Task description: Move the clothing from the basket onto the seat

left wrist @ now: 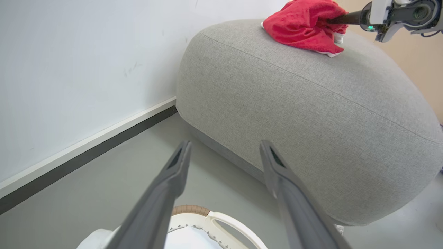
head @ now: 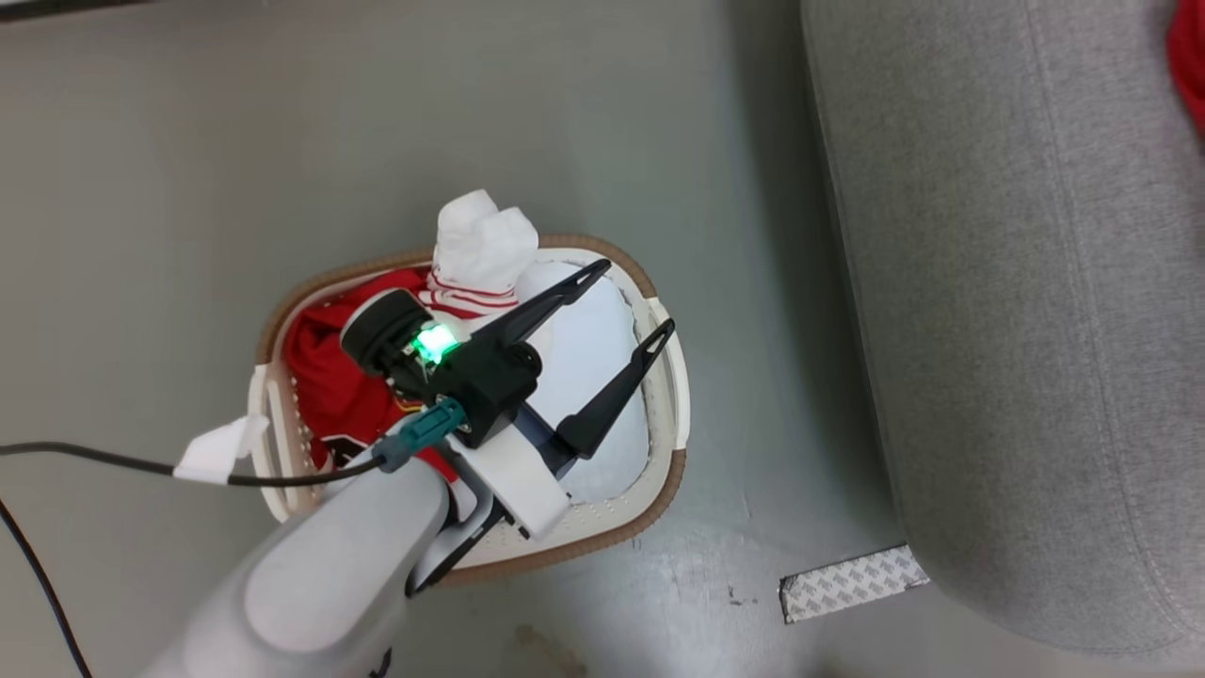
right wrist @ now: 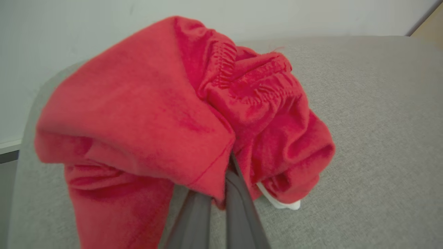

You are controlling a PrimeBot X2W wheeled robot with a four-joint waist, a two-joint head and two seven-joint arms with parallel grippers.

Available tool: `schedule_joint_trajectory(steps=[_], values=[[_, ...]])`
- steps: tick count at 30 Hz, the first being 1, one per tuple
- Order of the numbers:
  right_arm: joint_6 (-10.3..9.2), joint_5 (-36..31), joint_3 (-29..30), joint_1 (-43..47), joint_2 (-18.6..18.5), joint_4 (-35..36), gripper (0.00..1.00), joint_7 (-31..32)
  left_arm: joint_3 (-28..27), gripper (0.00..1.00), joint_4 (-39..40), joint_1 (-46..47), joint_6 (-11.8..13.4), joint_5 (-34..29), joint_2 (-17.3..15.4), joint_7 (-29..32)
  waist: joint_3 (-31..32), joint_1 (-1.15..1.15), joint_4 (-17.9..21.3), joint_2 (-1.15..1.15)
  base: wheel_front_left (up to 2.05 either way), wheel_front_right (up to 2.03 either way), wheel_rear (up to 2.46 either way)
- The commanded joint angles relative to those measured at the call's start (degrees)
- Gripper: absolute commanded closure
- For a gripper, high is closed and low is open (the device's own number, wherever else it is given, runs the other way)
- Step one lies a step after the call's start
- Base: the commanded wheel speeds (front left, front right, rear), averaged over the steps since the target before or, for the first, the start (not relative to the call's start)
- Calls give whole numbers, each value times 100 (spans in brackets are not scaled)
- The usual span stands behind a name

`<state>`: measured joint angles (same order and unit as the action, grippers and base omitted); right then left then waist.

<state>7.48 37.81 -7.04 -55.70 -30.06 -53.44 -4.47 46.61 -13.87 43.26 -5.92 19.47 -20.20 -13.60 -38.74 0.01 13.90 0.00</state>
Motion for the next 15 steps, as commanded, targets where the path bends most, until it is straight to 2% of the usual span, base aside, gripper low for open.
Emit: schedule_joint_trajectory(steps=[1,2,3,8,14,15], values=[[4,-37,-91,-68,-41,-51,89,59,-12,0,-30,-78,24,82,7,-39,118,-1,5,0,0,0,0],[4,-44,-135,-61,-50,-86,61,82,-15,0,-50,-105,23,107,17,-52,180,-1,10,0,0,0,0],[4,-53,-202,-47,-49,-94,2,99,-15,0,-75,-133,27,127,28,-67,247,-1,14,0,0,0,0],[4,-124,-613,155,-153,-106,0,403,-36,0,-242,-312,44,193,119,-115,753,-1,37,0,0,0,0],[4,-178,-1166,492,-484,204,0,738,-136,0,-511,-700,43,370,331,-159,1689,-1,-2,0,0,0,0],[4,-178,-1166,492,-484,204,0,738,-136,0,-511,-700,43,370,331,-159,1689,-1,-2,0,0,0,0]])
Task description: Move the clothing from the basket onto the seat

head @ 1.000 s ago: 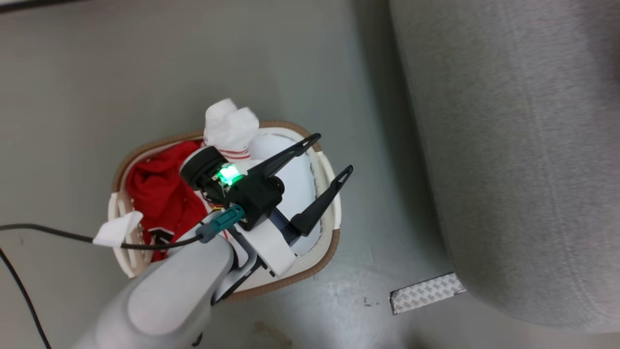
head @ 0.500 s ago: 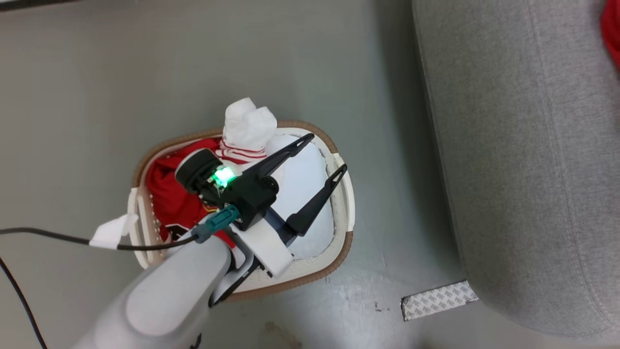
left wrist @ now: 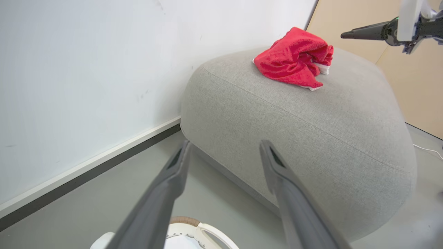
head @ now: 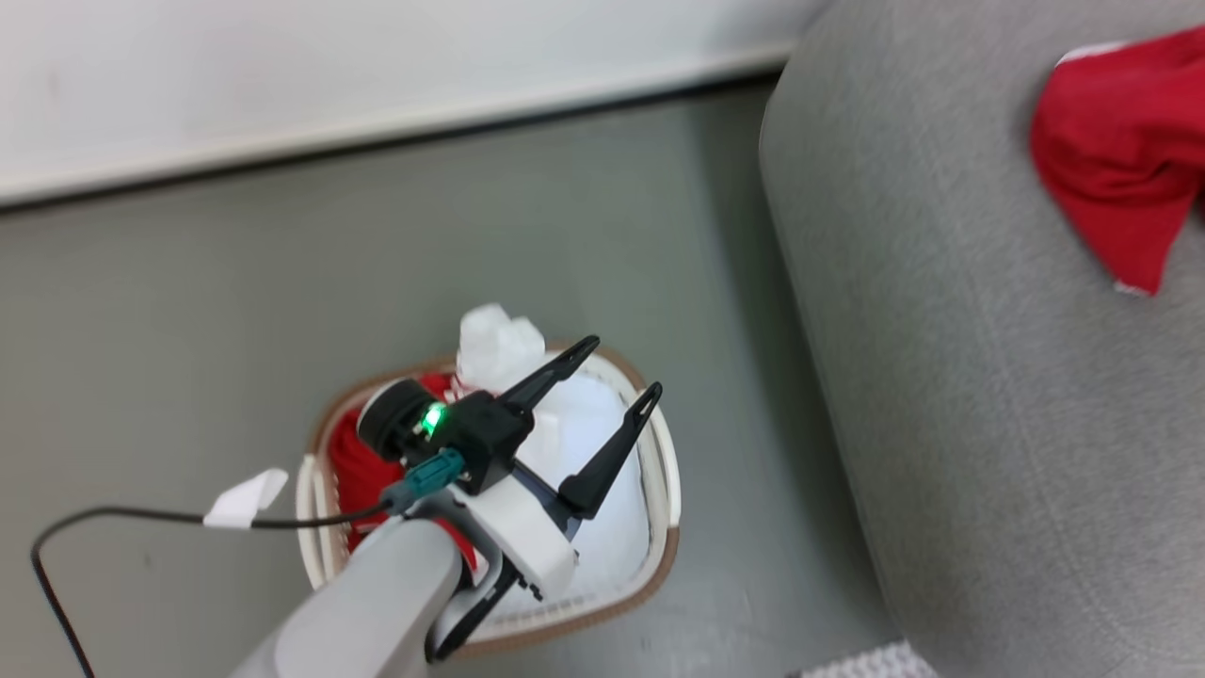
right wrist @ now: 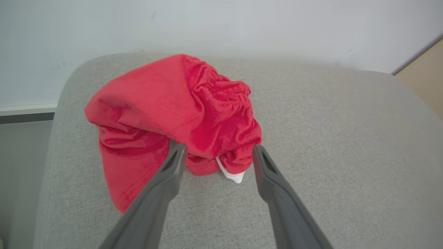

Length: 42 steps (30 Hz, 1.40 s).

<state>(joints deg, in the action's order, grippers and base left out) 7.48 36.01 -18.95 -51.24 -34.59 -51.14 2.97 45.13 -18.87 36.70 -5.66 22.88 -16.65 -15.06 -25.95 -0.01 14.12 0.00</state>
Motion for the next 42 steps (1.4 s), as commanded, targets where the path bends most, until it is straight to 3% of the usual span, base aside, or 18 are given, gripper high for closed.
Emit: schedule_joint_trajectory(steps=[1,10,19,24,29,35,42], values=[[4,20,-46,127,-95,79,0,-10,-48,0,-10,-123,27,71,27,-11,580,1,-39,0,0,0,0],[3,406,-263,931,-528,1378,0,-446,-920,0,81,-972,142,165,212,-11,1871,1,-319,0,0,0,0],[4,563,-173,1967,-311,2529,0,-1195,-2199,0,159,-1898,431,97,222,-12,2628,1,-644,0,0,0,0],[4,381,126,2696,86,3030,0,-1592,-2830,0,224,-2252,681,-110,245,-13,2739,1,-858,0,0,0,0],[4,-87,446,3626,767,3523,0,-1778,-3284,0,181,-2639,800,-388,428,-13,2823,1,-1024,0,0,0,0],[4,-675,828,4558,1640,3991,0,-1817,-3857,0,245,-3046,737,-712,740,-13,2859,1,-1116,0,0,0,0],[3,-1447,1265,5160,2317,4291,0,-1820,-4297,0,358,-3347,497,-1096,1049,-13,2842,1,-1181,0,0,0,0]])
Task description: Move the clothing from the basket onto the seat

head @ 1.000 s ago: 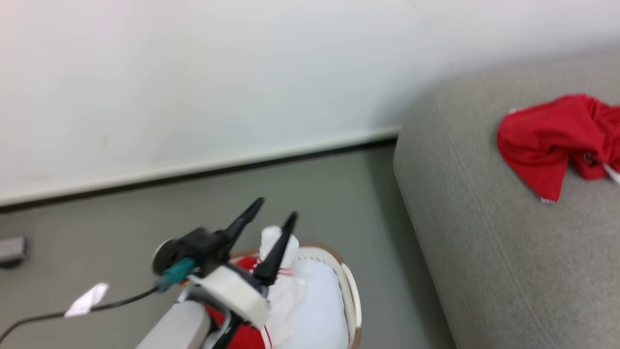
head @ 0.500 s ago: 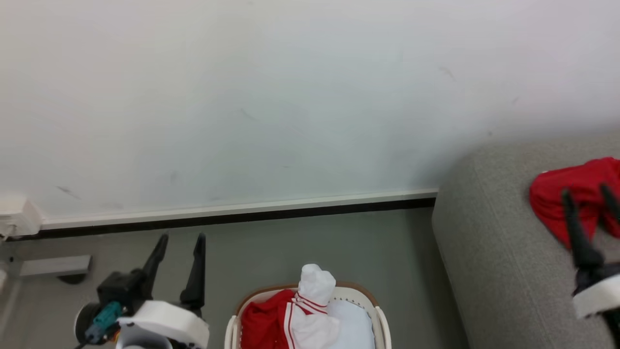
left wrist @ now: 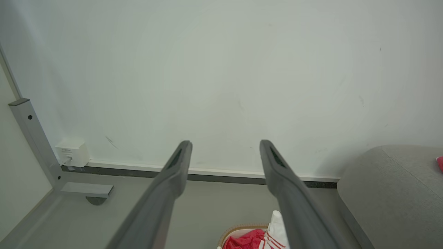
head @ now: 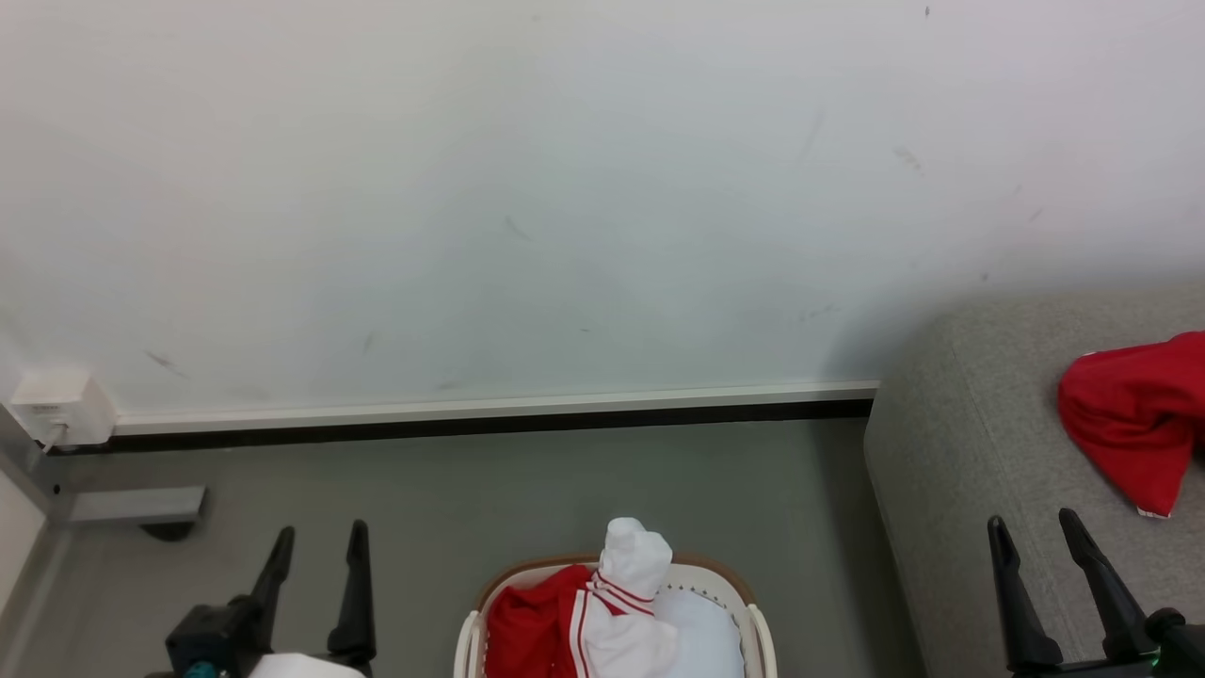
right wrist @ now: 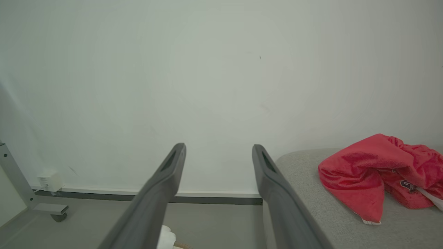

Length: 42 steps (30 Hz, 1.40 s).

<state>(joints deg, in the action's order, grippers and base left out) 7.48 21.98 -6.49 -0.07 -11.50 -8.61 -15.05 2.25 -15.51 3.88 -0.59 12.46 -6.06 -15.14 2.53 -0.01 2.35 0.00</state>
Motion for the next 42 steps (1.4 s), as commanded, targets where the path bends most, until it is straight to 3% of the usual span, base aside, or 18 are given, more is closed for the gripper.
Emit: schedule_joint_trajectory(steps=[1,12,30,42], values=[[4,-94,80,71,96,80,0,-19,-58,0,15,-78,-49,-82,28,-4,-11,1,-4,0,0,0,0],[4,-198,46,-103,283,-8,0,-20,-299,0,-129,2,-320,-392,243,-4,-63,1,43,0,0,0,0],[4,-68,-55,-190,183,-11,0,-20,-408,0,-169,73,-451,-467,305,-5,-120,1,111,0,0,0,0],[4,-91,105,-508,81,229,0,-12,41,0,-452,577,-567,-523,305,-5,-733,1,601,0,0,0,0]])
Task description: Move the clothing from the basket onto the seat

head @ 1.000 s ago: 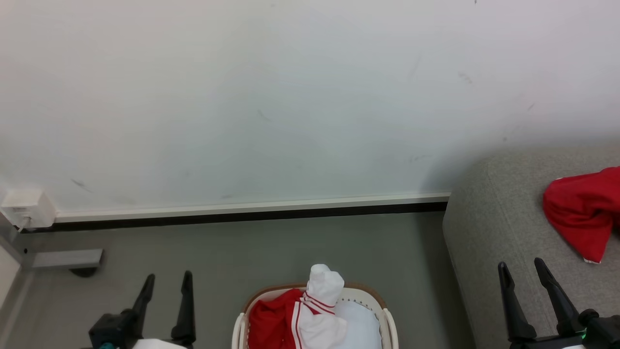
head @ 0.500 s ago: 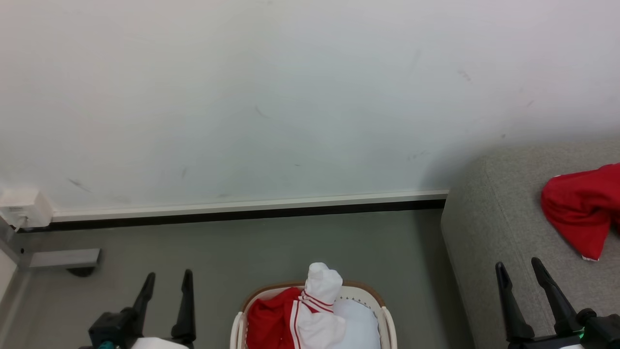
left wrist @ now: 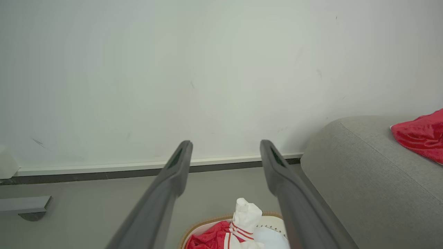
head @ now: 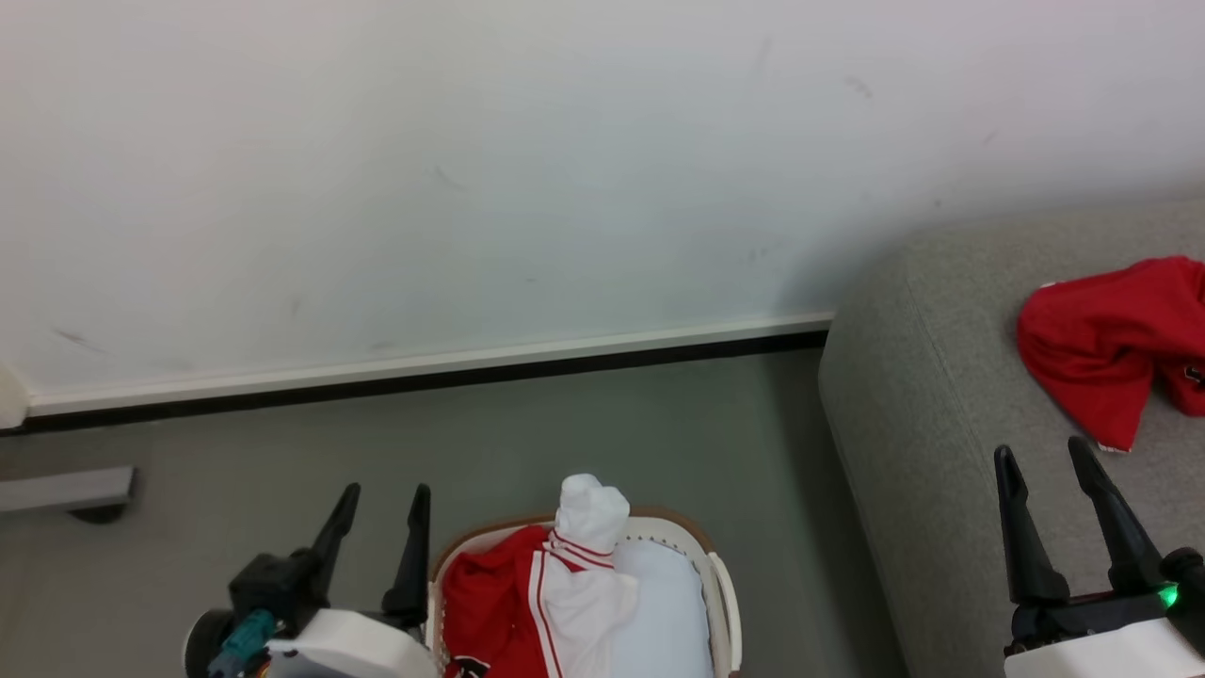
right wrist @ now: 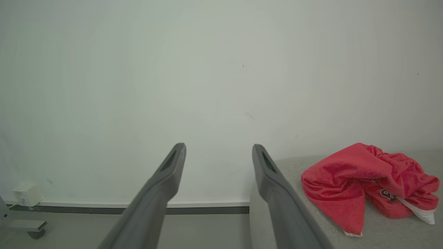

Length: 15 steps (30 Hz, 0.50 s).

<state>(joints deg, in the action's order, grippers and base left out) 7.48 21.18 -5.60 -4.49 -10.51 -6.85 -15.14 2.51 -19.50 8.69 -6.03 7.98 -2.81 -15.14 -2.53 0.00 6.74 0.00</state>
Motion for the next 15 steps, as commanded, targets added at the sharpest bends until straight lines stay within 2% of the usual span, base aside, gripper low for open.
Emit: schedule_joint_trajectory(steps=[1,15], values=[[4,-15,42,-111,-20,77,0,-2,61,0,-142,172,-38,-94,-21,-5,-324,0,215,0,0,0,0],[4,32,145,-884,192,456,0,0,413,0,-1710,1491,-131,-244,-297,-5,-1675,0,865,0,0,0,0]])
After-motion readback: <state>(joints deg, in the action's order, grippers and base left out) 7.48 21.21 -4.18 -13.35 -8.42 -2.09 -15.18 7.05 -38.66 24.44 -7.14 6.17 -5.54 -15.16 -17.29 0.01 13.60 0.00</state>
